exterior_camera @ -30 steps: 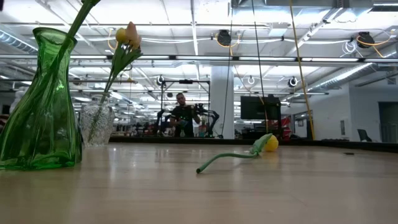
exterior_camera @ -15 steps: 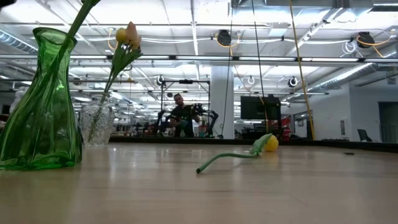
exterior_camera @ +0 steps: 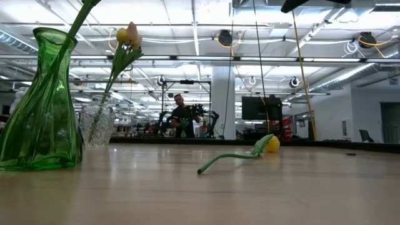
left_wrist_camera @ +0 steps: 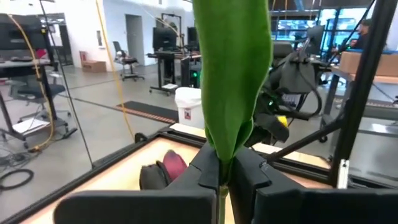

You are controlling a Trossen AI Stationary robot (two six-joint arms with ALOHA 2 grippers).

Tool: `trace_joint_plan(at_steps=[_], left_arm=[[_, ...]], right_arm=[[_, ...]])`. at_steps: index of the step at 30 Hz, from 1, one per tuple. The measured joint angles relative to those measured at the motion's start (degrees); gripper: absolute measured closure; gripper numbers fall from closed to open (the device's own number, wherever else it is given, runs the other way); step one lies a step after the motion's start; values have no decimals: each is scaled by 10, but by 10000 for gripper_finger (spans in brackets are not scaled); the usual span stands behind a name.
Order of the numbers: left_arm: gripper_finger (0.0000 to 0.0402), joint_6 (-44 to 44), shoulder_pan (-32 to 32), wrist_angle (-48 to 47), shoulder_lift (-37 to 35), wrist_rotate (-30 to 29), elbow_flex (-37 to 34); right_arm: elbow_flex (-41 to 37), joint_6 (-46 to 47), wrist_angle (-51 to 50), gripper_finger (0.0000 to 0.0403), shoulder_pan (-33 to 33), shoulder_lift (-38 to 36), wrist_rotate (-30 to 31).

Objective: Sort flowers into vase by color
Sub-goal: Put the red tulip into the green vase

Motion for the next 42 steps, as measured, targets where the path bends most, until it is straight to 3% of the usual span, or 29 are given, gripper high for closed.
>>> trace_joint_plan(at_steps=[7, 19, 35, 42], left_arm=[[392, -105, 8, -35, 11, 0, -41], [392, -129, 26, -46, 22, 23, -58], [392, -303, 48, -209, 40, 57, -59], [392, -300, 48, -202, 30, 52, -59]], right_arm=[[0, 0, 9, 276, 0, 0, -2], [0, 0, 24, 276, 1, 0, -2], [0, 0, 40, 276, 4, 0, -4], [0, 0, 40, 276, 4, 0, -4]])
